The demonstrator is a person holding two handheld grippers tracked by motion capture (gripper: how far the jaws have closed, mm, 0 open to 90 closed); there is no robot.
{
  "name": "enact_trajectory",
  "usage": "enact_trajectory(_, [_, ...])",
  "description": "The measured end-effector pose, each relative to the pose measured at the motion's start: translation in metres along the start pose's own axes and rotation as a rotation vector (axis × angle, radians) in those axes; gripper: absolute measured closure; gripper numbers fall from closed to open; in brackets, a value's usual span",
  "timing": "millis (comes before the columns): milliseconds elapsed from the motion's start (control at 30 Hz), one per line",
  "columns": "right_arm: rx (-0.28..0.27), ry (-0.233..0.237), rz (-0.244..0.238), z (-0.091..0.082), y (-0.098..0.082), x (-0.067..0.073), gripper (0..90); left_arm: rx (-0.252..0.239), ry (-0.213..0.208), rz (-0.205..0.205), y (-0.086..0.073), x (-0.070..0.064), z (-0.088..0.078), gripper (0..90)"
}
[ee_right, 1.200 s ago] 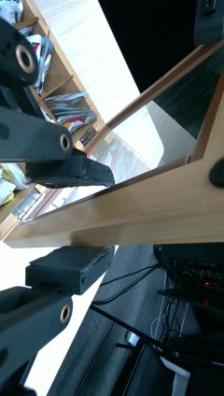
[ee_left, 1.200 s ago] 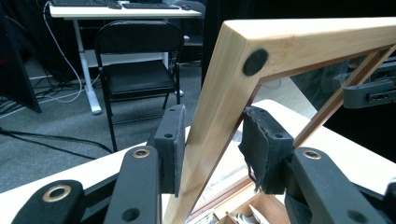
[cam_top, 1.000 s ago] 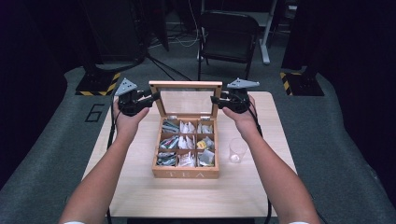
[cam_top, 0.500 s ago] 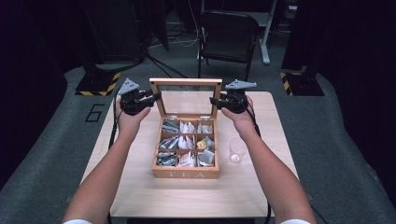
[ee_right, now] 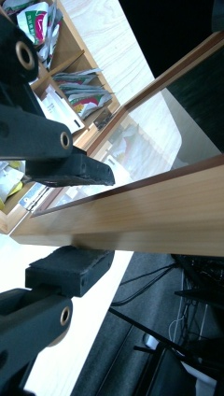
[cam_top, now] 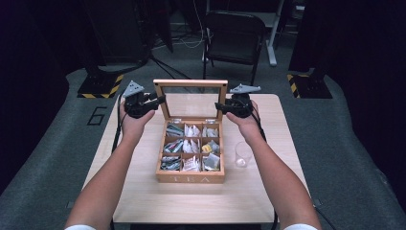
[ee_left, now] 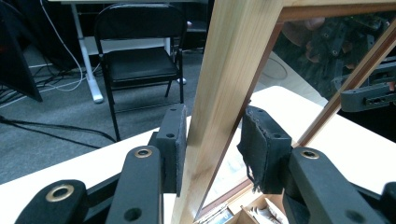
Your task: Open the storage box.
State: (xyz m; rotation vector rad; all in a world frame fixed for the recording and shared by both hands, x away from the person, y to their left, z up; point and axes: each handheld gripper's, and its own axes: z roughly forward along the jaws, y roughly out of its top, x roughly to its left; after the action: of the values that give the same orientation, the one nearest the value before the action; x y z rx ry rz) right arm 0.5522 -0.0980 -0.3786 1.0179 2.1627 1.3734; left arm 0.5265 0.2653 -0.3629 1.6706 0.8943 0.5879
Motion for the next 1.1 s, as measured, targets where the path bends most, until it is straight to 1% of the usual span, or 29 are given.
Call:
enact_trajectory(33, [0.000, 0.000, 0.000, 0.000, 0.000, 0.000, 58.1, 0.000, 0.000, 0.000, 0.000, 0.000, 0.000, 61.5])
enact_trajectory(67, [0.003, 0.004, 0.008, 0.002, -0.002, -0.001, 58.1, 0.016, -0.001, 0.013, 0.000, 0.001, 0.000, 61.5])
enact_trajectory(100, [0.003, 0.004, 0.008, 0.002, -0.002, -0.001, 58.1, 0.019, 0.001, 0.015, -0.001, 0.001, 0.001, 61.5])
enact_trajectory(133, [0.012, 0.003, 0.014, 0.003, -0.003, -0.002, 58.1, 0.023, 0.000, 0.014, -0.001, 0.002, 0.001, 61.4])
enact_trajectory(233, [0.018, 0.000, 0.020, 0.005, -0.005, -0.003, 58.1, 0.042, 0.005, 0.008, -0.003, 0.002, 0.004, 61.6])
enact_trajectory(367, [0.025, 0.002, 0.015, 0.006, -0.006, -0.005, 58.8, 0.044, 0.003, 0.001, -0.004, 0.004, 0.005, 61.9])
enact_trajectory(433, [0.035, 0.005, 0.026, 0.007, -0.008, -0.006, 60.3, 0.042, 0.003, -0.006, -0.005, 0.005, 0.006, 62.0])
enact_trajectory(500, [0.035, 0.007, 0.027, 0.007, -0.008, -0.007, 61.3, 0.043, 0.003, -0.009, -0.005, 0.005, 0.006, 61.9])
enact_trajectory(533, [0.033, 0.012, 0.038, 0.008, -0.008, -0.008, 61.7, 0.040, 0.005, -0.010, -0.005, 0.005, 0.007, 62.0])
enact_trajectory(667, [0.035, 0.011, 0.029, 0.008, -0.008, -0.009, 62.0, 0.049, 0.009, -0.012, -0.006, 0.005, 0.009, 62.0])
enact_trajectory(900, [0.034, 0.013, 0.025, 0.009, -0.008, -0.009, 62.1, 0.051, 0.012, -0.018, -0.006, 0.005, 0.009, 62.1])
enact_trajectory(967, [0.033, 0.012, 0.030, 0.009, -0.008, -0.010, 62.5, 0.054, 0.012, -0.020, -0.006, 0.006, 0.009, 62.1])
enact_trajectory(1000, [0.033, 0.013, 0.033, 0.009, -0.008, -0.010, 62.7, 0.048, 0.014, -0.029, -0.007, 0.006, 0.010, 61.9])
enact_trajectory(1033, [0.033, 0.013, 0.033, 0.009, -0.008, -0.010, 62.7, 0.048, 0.014, -0.029, -0.007, 0.006, 0.010, 61.8])
enact_trajectory(1067, [0.031, 0.015, 0.044, 0.010, -0.009, -0.011, 62.8, 0.045, 0.010, -0.041, -0.007, 0.007, 0.012, 61.5])
enact_trajectory(1100, [0.029, 0.016, 0.050, 0.010, -0.009, -0.011, 62.7, 0.045, 0.010, -0.041, -0.007, 0.007, 0.012, 61.4])
